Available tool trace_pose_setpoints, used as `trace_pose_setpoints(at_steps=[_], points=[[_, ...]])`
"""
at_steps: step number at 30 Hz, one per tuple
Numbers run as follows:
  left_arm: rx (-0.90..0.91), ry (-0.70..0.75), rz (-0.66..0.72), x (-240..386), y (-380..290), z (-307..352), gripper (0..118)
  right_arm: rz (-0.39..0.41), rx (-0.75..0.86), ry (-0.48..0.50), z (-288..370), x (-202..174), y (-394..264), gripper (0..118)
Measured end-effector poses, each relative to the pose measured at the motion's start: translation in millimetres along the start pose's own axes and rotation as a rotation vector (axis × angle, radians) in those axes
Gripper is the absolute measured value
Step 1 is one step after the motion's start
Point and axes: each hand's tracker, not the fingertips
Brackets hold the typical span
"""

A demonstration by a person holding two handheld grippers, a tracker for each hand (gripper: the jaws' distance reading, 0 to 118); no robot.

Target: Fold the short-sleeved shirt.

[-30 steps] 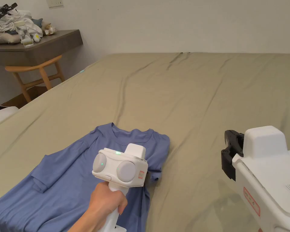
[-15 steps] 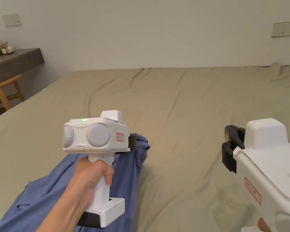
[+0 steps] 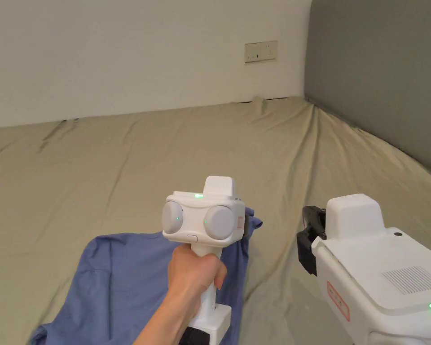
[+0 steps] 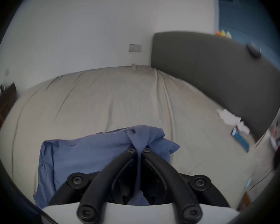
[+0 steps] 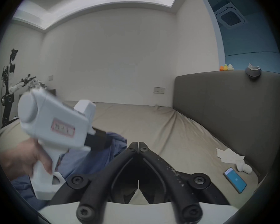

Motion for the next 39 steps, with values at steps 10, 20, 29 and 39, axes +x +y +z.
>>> trace_pose_setpoints(at_steps=[10, 20, 29, 39], points=[[0.121, -0.155, 0.040, -18, -13, 30, 108, -0.018, -0.002, -0.001, -7, 12, -4, 2], [0.541, 0.195, -0.023, -48, -54, 237, 12, -0.004, 0.153, 0.050, 64, -17, 27, 2], [0.531, 0.419, 0.098, -85, -147, 325, 0, 0.011, 0.215, 0.085, 111, -44, 22, 2], [0.422, 0.459, 0.119, -113, -179, 336, 51, 0.009, 0.199, 0.170, 109, -67, 23, 2]])
